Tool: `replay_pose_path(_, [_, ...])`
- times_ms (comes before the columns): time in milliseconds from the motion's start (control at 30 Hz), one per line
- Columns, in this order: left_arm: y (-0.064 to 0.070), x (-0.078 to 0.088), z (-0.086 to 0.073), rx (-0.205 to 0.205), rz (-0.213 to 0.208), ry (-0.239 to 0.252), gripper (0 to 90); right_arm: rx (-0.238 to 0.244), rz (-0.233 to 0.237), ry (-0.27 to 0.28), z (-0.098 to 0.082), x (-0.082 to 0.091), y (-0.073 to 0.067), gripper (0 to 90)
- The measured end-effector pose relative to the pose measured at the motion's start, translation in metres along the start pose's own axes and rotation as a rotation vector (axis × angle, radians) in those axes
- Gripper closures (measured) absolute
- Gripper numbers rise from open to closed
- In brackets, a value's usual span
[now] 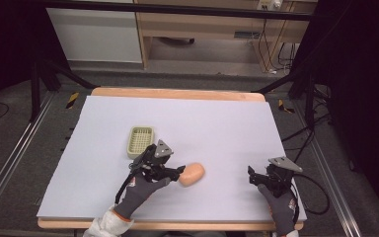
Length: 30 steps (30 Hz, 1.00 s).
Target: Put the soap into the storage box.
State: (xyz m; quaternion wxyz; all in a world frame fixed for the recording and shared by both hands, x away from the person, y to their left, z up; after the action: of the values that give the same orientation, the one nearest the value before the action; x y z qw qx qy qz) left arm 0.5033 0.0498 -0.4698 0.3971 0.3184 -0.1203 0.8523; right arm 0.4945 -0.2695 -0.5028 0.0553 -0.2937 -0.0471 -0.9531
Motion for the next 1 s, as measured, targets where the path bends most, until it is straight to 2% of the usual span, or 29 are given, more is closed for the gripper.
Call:
replay_pose_path(767, [0.025, -0.024, 0.004, -0.073, -0.039, -0.08, 26.2, -0.007, 0.014, -0.005, 0.0, 0.0, 0.0, 5.1])
replay_pose_path(1000, [0.028, -0.029, 0.003, -0.08, -0.049, -0.094, 25.2, -0.009, 0.018, -0.003, 0.0, 0.001, -0.001, 5.1])
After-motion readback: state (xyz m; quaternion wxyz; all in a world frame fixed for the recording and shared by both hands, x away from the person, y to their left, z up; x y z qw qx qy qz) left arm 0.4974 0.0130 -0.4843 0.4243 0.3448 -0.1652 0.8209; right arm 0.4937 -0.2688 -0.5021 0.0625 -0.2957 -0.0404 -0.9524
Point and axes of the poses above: each handheld gripper's, and its own axes: x roughly backward along the jaws, z roughly out of its top, y roughly to its right, the point moved 7 cm from there along -x, roughly forward along the jaws, and after that the axes turned 3 degrees about -z, right-handed, at the moved point
